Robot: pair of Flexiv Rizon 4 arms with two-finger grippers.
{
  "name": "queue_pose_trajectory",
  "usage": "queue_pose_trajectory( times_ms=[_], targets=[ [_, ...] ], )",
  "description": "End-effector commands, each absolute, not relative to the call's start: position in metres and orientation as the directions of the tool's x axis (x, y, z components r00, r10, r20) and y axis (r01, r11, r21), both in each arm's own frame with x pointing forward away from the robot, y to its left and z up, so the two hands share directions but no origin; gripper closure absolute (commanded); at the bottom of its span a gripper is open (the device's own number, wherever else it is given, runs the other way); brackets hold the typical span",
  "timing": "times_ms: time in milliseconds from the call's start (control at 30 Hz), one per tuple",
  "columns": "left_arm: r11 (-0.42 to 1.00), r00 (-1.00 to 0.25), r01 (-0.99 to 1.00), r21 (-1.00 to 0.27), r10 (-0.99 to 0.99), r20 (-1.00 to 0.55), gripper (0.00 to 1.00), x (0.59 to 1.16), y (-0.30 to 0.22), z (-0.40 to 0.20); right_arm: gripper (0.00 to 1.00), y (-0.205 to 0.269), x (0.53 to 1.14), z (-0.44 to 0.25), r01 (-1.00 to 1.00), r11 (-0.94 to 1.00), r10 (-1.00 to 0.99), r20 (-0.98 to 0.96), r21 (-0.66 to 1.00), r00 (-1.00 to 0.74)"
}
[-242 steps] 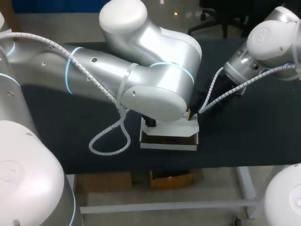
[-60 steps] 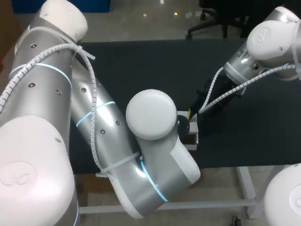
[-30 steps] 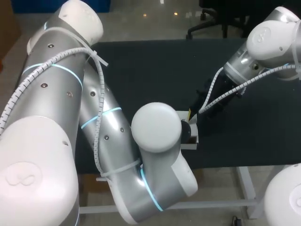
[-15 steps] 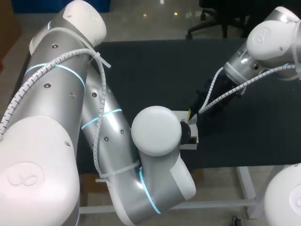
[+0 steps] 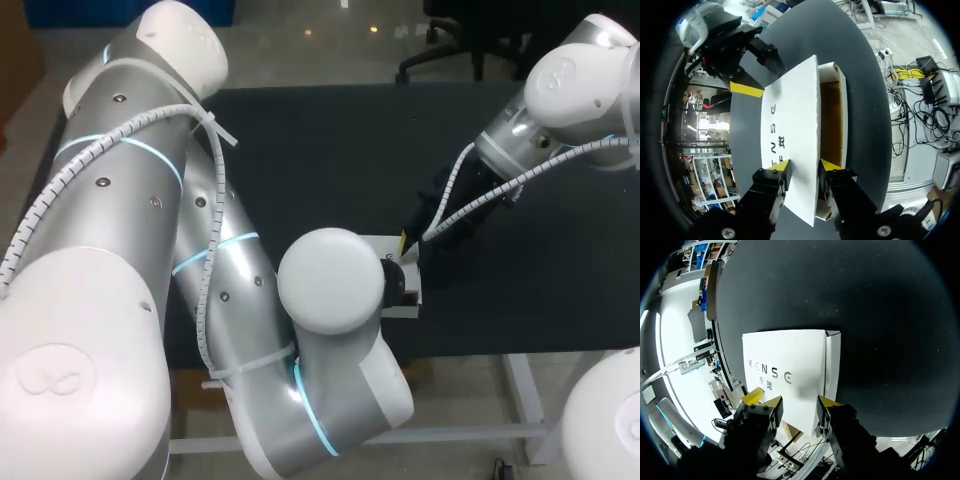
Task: Assemble the packaging by folding the flat box into shape, placing the metal phone stand inside, and closing the box properly
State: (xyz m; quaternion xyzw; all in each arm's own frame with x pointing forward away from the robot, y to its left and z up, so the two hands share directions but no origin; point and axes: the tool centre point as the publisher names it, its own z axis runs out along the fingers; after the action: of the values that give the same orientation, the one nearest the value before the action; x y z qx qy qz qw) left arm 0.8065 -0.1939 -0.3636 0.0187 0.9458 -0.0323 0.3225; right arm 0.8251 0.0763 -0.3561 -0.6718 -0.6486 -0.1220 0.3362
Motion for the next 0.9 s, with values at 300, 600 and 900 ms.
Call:
queue_pose_trajectory(
  times_ms=[300,600,900],
  targets=[
    [0.997,-0.785,0.054,-0.047,0.013,-0.619,0.64,0.804,-0.195,-0.366,0.64,0.069,0.820,-0.352,0.961,0.051,0.795,0.594,-0.272,0.126],
    [0.998,-0.786,0.051,-0.044,0.012,-0.618,0.64,0.804,-0.195,-0.367,0.63,0.065,0.812,-0.344,0.970,0.048,0.807,0.582,-0.239,0.104],
    [0.997,-0.787,0.053,-0.050,0.011,-0.617,0.63,0.803,-0.194,-0.368,0.61,0.067,0.807,-0.340,0.977,0.057,0.813,0.577,-0.206,0.075]
  ],
)
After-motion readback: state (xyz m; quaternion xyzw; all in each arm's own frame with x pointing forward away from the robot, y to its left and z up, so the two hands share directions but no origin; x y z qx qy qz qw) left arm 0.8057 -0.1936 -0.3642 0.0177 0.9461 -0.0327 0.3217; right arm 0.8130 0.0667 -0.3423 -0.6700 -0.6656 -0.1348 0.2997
